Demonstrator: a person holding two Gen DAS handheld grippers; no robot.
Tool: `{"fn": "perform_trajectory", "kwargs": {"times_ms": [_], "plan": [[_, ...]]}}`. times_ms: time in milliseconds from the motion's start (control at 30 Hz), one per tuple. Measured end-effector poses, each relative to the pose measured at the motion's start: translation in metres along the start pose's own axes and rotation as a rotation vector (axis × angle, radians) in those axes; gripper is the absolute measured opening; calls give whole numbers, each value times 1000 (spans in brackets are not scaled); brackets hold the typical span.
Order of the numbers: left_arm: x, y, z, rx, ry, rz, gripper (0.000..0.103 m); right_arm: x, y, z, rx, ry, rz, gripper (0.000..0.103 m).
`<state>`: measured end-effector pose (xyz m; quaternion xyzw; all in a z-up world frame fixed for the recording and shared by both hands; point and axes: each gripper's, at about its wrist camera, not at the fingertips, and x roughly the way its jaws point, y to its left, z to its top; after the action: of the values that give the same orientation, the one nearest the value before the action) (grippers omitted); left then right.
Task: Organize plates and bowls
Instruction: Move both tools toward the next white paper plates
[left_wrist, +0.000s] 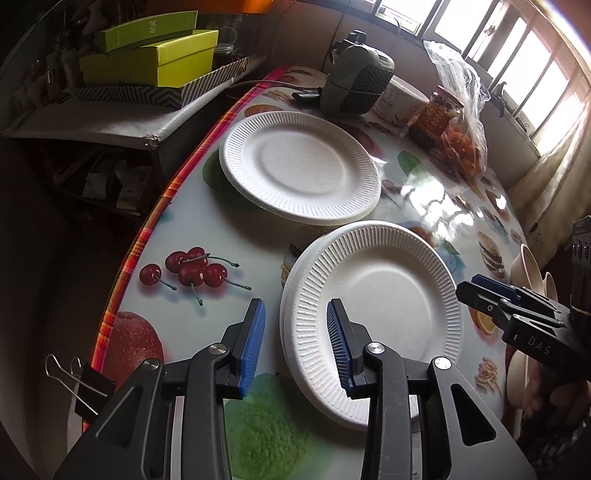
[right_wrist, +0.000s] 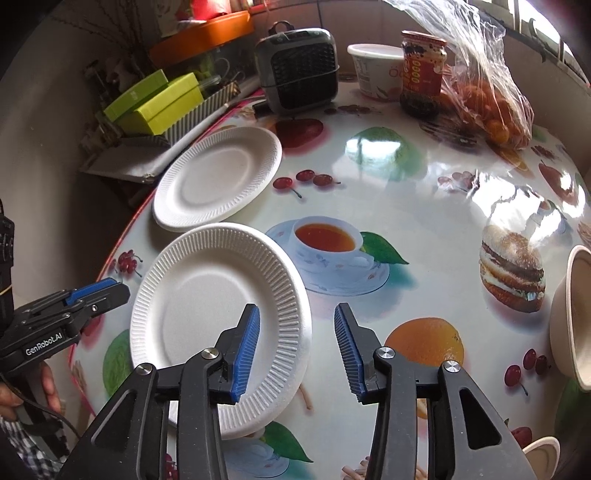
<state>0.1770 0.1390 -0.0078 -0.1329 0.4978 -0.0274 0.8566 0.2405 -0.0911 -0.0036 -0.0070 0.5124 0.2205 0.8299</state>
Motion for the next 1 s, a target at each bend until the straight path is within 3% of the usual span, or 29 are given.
{"fn": "perform_trajectory", "kwargs": {"times_ms": [267, 367, 500, 633, 1000], "plan": [[-7, 13, 24, -9, -30, 1, 36, -18, -4, 31, -18, -67, 5, 56], [-8, 21, 35, -18, -44, 5, 36, -19, -3, 46, -44, -82, 15, 64], [-6, 34, 52, -36, -51, 8, 36, -12, 0, 65, -87, -83, 26, 64], [-1, 45, 70, -41, -57, 9, 45, 1, -3, 84, -94, -75, 59, 64], [28, 63, 100, -69, -39, -14, 45, 49, -19, 125, -35, -19, 137, 64]]}}
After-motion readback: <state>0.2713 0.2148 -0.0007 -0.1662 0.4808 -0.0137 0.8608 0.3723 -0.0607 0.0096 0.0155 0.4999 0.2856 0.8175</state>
